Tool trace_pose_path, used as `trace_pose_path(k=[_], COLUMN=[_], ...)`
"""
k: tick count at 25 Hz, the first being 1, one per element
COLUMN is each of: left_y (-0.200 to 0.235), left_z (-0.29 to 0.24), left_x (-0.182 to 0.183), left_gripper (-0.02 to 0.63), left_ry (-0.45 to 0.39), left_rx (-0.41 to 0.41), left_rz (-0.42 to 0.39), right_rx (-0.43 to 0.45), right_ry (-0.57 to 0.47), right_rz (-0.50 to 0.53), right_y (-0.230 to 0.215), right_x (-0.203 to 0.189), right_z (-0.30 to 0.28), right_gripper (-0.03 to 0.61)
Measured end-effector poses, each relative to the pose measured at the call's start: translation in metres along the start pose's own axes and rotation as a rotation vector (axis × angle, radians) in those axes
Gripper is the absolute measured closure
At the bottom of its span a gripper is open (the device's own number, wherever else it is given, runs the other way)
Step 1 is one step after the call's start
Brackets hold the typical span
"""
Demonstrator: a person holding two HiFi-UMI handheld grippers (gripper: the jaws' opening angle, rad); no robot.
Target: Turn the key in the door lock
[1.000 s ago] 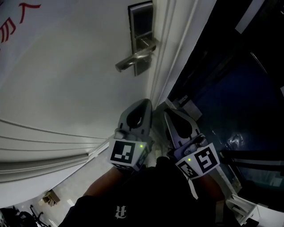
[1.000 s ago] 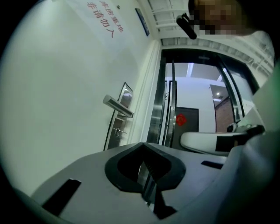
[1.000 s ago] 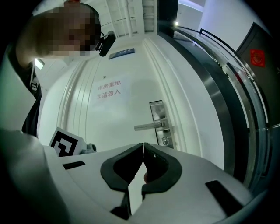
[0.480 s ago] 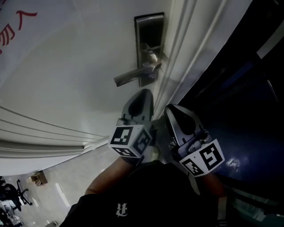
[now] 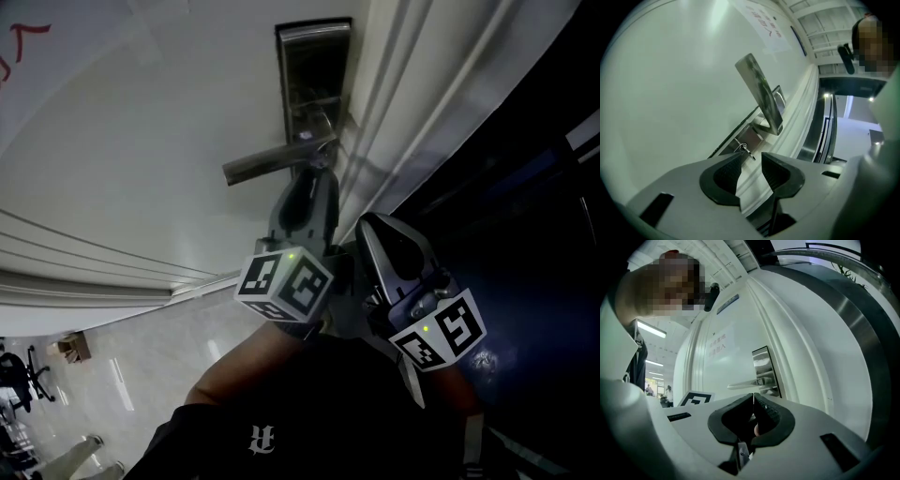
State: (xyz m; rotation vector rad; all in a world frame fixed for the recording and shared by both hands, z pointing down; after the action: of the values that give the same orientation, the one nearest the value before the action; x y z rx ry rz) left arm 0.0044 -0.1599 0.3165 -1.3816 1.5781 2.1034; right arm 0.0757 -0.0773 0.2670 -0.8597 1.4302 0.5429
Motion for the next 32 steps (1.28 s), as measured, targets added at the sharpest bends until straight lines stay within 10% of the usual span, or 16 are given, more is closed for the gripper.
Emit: trace_pose_path(k=[17,24,32], left_y=[0.007,0.002,-0.006], left_z=[-0.016,-0.016,-0.017], left_x=[0.002,0.005,0.005], left_gripper=[0.581,0.581,0.581], left_ry=[-0.112,-0.048,0.053], left_rx=[-0.103,0.019,0.195], left_rz=[0.277,0.003,-0.494], right_rx=[0.047,0.058,0.076], right_ry=[0.044,0.052,0.030], right_rz=[0.008,0.004,-0.016], right_y=[-0.010,-0.011,-0.012], right_x=[-0.005,-0.008,-0.007], right_z=[0.001,0.002,0.005], right_gripper=[0.563,0.563,0.563])
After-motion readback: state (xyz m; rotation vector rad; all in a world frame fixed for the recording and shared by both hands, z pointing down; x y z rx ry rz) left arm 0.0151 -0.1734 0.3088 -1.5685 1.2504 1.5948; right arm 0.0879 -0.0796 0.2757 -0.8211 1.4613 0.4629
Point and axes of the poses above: the fingertips, and each gripper's own axes: z backward along the fingers, y to its left, x out of its top, the point moved 2 cm from there along z, backward along the fingers, and after that the axes turned 11 degrees about y, right-handed, at the moved point
